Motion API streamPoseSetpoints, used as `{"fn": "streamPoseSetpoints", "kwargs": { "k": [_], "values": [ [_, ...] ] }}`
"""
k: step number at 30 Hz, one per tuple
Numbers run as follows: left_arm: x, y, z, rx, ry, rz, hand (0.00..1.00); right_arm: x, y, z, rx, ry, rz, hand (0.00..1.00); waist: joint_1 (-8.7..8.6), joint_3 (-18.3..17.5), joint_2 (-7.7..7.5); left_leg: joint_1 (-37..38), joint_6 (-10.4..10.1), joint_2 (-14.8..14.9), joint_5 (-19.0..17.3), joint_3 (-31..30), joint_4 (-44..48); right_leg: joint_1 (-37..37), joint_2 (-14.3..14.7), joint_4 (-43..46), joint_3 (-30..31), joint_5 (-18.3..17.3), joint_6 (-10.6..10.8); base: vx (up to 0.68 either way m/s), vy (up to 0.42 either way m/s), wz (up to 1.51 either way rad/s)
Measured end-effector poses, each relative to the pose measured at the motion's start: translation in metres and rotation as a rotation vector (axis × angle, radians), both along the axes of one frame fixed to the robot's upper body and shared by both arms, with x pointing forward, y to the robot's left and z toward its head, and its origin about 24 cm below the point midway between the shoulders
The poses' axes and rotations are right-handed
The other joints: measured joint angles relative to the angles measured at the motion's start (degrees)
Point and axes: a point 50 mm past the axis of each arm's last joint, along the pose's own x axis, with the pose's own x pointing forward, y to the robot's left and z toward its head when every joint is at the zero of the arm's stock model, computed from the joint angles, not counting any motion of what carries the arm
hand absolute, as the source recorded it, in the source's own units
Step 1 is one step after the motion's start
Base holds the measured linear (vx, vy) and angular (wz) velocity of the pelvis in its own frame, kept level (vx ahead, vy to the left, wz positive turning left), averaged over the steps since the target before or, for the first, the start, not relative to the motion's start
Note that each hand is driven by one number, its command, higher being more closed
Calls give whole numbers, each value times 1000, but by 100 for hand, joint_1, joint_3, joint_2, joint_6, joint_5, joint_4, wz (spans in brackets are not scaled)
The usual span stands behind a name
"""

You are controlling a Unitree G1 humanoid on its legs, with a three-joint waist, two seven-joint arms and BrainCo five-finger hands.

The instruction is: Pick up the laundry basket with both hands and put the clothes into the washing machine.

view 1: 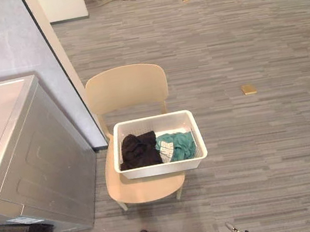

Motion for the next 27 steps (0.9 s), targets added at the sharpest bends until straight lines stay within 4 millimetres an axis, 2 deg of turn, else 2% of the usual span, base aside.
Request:
{"fn": "streamPoseSetpoints", "kwargs": {
  "k": [7,10,13,14,15,16,17,18,19,20,21,22,23,24,25,26,27],
  "values": [
    [4,-3,0,12,3,-33,0,13,-1,2,2,-35,-28,0,3,46,83,235,-2,28,-87,333,-3,75,-1,44,211,-12,0,8,12,-19],
    [12,-5,1,17,-13,-79,0,17,-1,3,-5,-34,-27,0,8,101,70,305,-3,40,-119,583,-2,-69,-21,222,425,5,43,10,30,-39],
    [23,-5,3,29,-38,-120,0,28,1,4,-7,-54,10,0,71,114,61,136,-2,59,-126,896,-1,-402,-4,230,722,119,47,-11,35,-53],
    [29,-5,4,34,-51,-135,0,33,2,5,-8,-64,23,0,69,146,100,54,20,68,-136,964,2,-468,-2,194,769,167,54,-12,15,-33],
    [35,-4,5,37,-63,-141,0,35,3,5,-7,-67,25,0,63,187,73,29,41,73,-131,984,3,-509,-2,211,800,185,52,-48,8,-26],
    [41,-1,7,50,-83,-149,0,38,5,6,-4,-72,35,0,69,212,36,-92,156,122,-85,1072,4,-688,-5,390,882,187,47,-59,1,-19],
    [47,-1,9,56,-97,-169,0,41,6,7,-5,-80,55,0,55,241,5,-152,249,192,-46,1123,8,-981,-42,1135,856,-186,-168,-24,-11,-5],
    [49,0,9,61,-103,-180,0,41,7,7,-6,-81,65,0,18,241,-16,-162,257,225,-21,1077,42,-1128,-132,1957,821,-528,-251,67,-61,26],
    [53,0,11,66,-112,-190,0,38,8,6,-2,-74,65,0,-13,236,-48,-223,267,269,-22,931,213,-1069,-249,2659,889,-726,-168,98,-100,45],
    [56,0,12,69,-124,-196,0,35,11,5,5,-68,65,0,-13,218,-129,-259,291,276,-44,845,372,-973,-300,2844,1000,-788,-100,121,-206,70],
    [64,-1,14,75,-150,-214,0,33,18,3,24,-65,63,0,-1,221,-287,-466,324,282,-70,682,762,-744,-327,2742,1218,-940,84,63,-219,77],
    [69,-1,16,78,-166,-221,0,34,21,3,30,-69,62,0,-22,228,-357,-620,326,291,-73,564,992,-610,-288,2604,1278,-1016,106,34,-298,104],
    [75,-7,18,66,-189,-245,0,35,21,3,30,-71,63,0,35,227,-401,-811,314,369,-80,303,1304,-401,-212,2305,1265,-1117,77,-61,-281,93],
    [80,-9,20,66,-212,-249,0,37,19,4,23,-78,67,0,139,298,-287,-966,294,455,-81,141,1503,-218,-102,1987,1225,-1235,49,-79,-268,77],
    [82,-10,21,69,-220,-248,0,39,18,5,18,-84,72,0,182,285,-318,-1065,279,485,-74,66,1581,-134,-52,1839,1129,-1307,62,-164,-254,60],
    [84,-12,22,72,-233,-245,0,49,19,7,14,-101,101,0,225,320,-257,-1277,186,550,-16,-111,1636,-36,73,1518,912,-1433,16,-246,-252,62],
    [85,-16,22,67,-236,-242,0,57,14,10,-5,-118,121,0,193,390,-95,-1433,55,617,85,-326,1584,24,255,1275,757,-1425,-63,-379,-277,93]
  ]
}}
